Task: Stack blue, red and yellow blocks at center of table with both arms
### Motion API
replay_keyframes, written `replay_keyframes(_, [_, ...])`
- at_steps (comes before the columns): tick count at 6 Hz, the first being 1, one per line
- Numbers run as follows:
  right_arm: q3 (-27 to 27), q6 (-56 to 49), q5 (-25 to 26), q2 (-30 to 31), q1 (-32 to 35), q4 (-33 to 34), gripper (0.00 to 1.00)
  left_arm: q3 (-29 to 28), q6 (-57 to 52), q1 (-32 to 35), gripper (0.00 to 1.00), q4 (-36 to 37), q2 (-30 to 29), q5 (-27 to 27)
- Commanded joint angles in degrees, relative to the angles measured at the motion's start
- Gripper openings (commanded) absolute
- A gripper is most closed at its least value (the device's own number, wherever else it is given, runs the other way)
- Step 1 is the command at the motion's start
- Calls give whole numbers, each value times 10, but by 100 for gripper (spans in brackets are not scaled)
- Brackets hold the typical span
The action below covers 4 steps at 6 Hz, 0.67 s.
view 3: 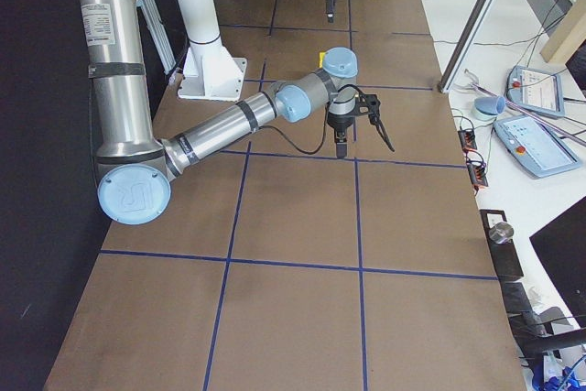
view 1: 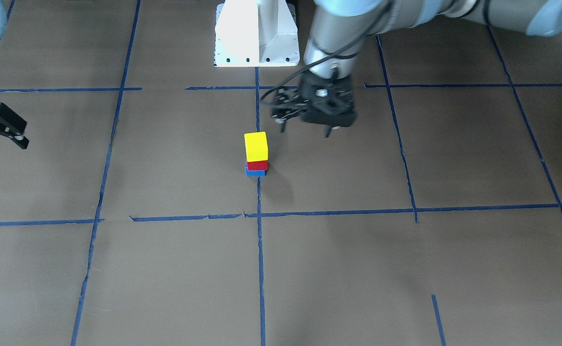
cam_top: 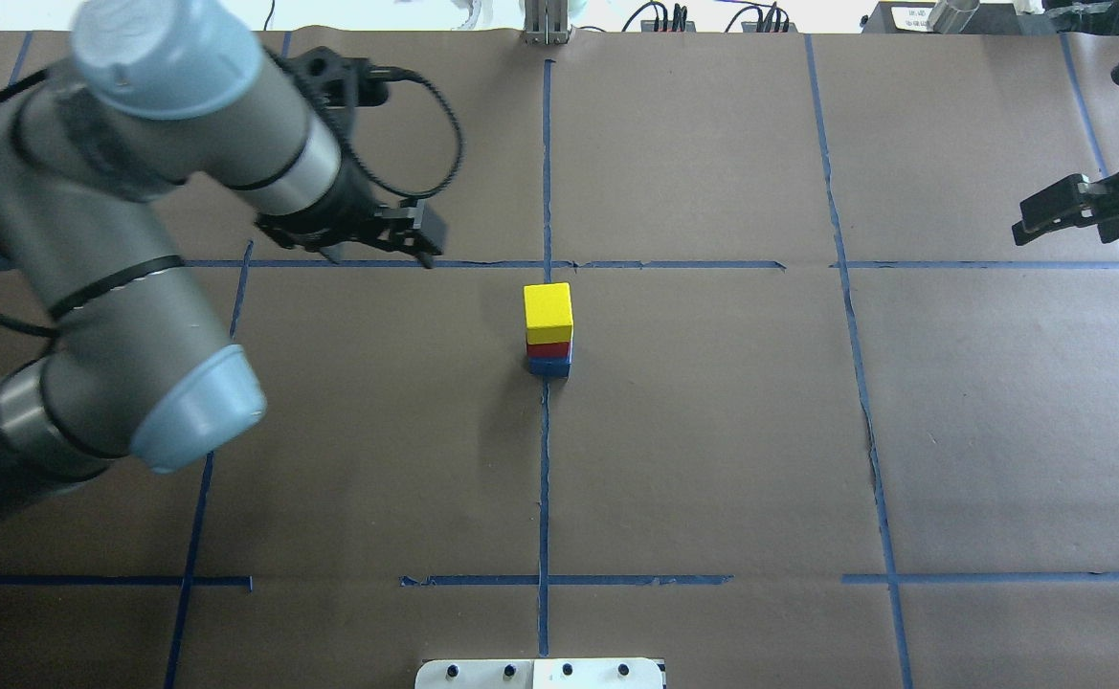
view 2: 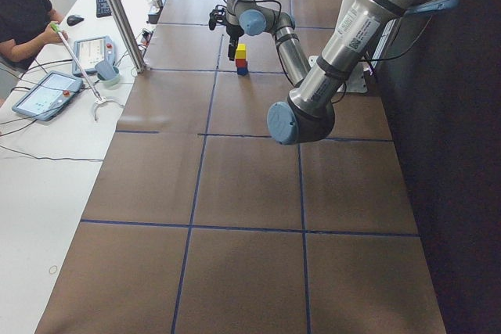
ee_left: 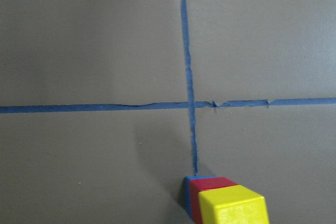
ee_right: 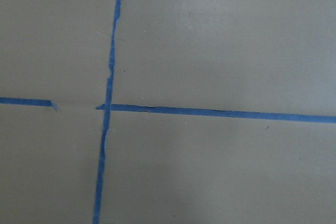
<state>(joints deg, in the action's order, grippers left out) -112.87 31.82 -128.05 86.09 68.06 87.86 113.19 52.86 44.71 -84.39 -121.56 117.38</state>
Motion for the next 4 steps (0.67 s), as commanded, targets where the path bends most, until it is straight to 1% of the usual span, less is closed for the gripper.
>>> replay_keyframes(1, [5,-83,-17,57,40,0,100,74,-179,97,100,-4,163,75])
replay_keyframes(2, [25,-159,-44,83,69,1,100,70,-315,180,100,-3,238,120])
replay_keyframes(3, [64,-258,-50,101,117,-1,100,49,-449,239,100,-2,288,130])
replay_keyframes(4, [86,-328,-54,112,151,1,100,25,-511,285,100,-2,319,140])
